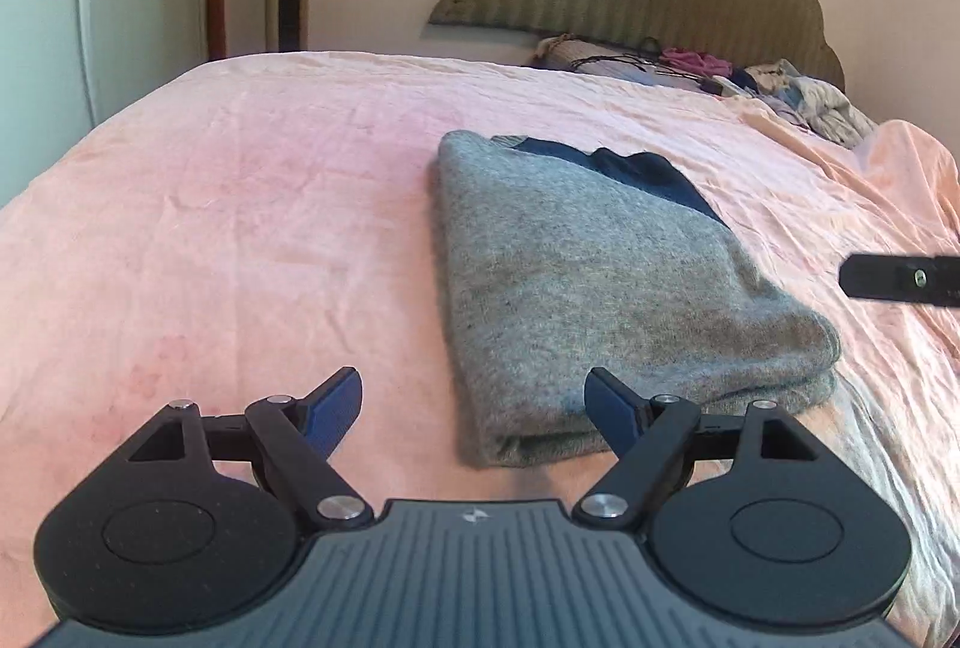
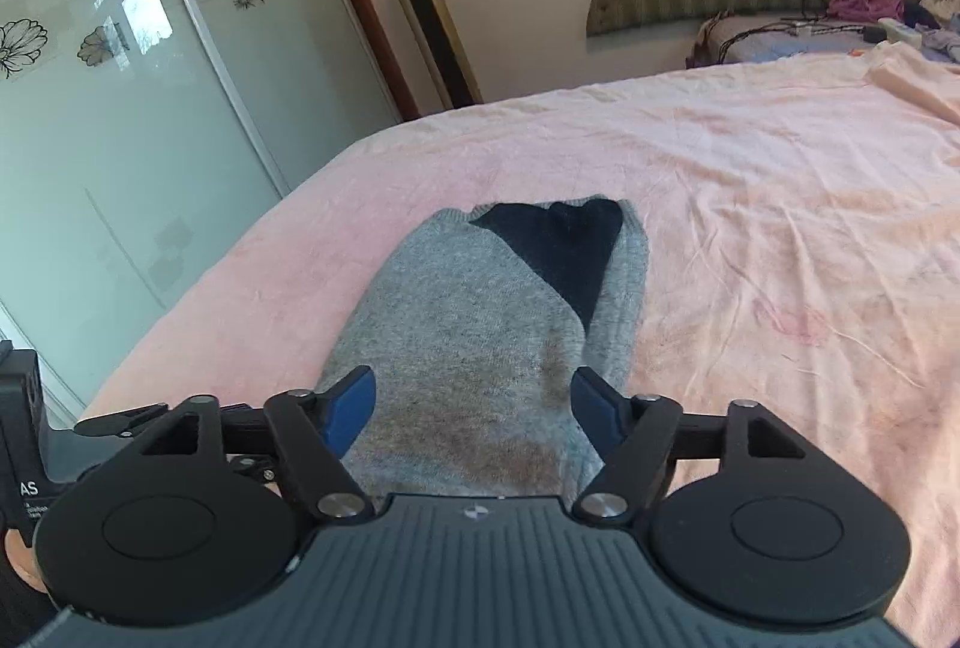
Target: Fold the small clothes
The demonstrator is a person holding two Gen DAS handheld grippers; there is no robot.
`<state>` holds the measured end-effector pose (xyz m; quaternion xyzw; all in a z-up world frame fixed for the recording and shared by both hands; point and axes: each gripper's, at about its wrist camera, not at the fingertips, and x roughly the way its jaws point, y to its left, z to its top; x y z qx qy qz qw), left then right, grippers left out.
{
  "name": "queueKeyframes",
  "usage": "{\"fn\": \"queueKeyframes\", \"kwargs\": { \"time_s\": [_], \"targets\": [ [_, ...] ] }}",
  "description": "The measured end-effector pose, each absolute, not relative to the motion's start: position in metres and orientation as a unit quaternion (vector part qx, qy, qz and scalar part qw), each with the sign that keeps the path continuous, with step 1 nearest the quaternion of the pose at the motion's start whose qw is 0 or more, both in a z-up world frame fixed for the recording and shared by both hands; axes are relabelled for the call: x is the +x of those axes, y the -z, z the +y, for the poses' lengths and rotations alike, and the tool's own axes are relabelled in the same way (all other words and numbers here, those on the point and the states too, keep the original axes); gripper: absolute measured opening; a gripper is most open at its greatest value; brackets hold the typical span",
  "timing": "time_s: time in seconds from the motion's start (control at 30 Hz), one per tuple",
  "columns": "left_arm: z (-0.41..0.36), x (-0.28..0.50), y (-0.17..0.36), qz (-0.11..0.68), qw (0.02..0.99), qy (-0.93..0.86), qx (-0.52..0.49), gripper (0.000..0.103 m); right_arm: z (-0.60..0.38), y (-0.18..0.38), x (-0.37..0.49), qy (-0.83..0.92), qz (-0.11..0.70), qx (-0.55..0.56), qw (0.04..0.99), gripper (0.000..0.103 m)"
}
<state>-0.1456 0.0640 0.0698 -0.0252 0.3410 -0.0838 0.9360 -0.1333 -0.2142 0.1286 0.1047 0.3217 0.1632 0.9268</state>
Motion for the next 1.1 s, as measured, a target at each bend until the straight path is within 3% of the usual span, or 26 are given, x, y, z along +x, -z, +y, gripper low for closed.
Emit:
{"fn": "queueKeyframes", "kwargs": {
  "time_s": [0.03, 0.1, 0.2, 0.4, 1.1],
  "targets": [
    [0.064, -0.149, -0.067, 0.341, 0.936, 0.075, -0.031, 0.082, -0.215, -0.126, -0.140, -0.143, 0.320, 0.090, 0.932, 0.092],
    [0.064, -0.154, -0.060, 0.352, 0.933, 0.065, -0.045, 0.082, -0.215, -0.113, -0.149, -0.108, 0.334, 0.068, 0.934, 0.100],
    [0.057, -0.162, -0.052, 0.357, 0.932, 0.055, -0.043, 0.082, -0.215, -0.091, -0.156, -0.078, 0.370, 0.060, 0.924, 0.101],
    [0.041, -0.172, -0.040, 0.343, 0.939, 0.041, -0.003, 0.102, -0.193, -0.063, -0.160, -0.013, 0.399, 0.012, 0.917, 0.103],
    [0.036, -0.168, -0.038, 0.351, 0.935, 0.036, 0.017, 0.103, -0.179, -0.055, -0.164, 0.032, 0.358, 0.014, 0.933, 0.103]
  ]
}}
